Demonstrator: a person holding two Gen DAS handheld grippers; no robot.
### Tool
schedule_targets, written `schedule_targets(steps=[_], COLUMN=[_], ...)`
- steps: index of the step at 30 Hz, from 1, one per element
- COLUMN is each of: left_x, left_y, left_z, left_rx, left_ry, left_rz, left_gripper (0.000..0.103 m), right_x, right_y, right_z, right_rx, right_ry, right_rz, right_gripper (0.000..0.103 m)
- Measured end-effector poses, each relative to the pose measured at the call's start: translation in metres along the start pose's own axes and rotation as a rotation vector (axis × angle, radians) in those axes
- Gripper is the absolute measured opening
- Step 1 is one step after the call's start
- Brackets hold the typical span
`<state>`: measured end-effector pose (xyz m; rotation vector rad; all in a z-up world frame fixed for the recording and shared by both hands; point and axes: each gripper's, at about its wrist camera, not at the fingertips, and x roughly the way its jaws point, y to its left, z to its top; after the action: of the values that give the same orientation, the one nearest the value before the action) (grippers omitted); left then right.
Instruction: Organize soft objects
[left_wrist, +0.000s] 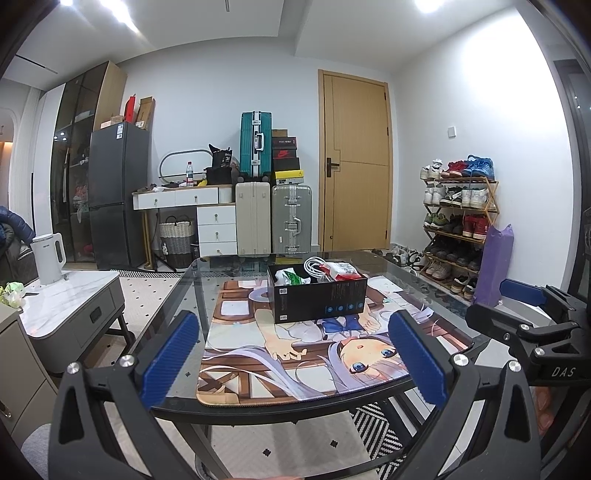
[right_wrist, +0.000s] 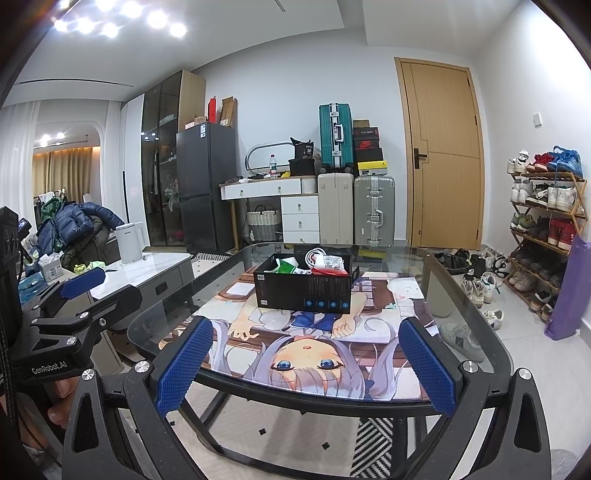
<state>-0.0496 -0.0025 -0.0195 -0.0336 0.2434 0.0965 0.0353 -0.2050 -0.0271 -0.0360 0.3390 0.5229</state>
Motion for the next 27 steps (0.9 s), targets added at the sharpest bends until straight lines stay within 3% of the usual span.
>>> schedule_targets(steps=[27], left_x=[-0.001], left_y=[-0.0033], left_z=[0.0013], left_rx=[0.01], left_ry=[0.001], left_rz=[-0.011], left_gripper=[0.103], right_x=[0.0002], right_y=[0.0001], right_z=[-0.0008], right_rx=[0.0], right_ry=[0.0], right_rz=[-0.002], right_gripper=[0.102])
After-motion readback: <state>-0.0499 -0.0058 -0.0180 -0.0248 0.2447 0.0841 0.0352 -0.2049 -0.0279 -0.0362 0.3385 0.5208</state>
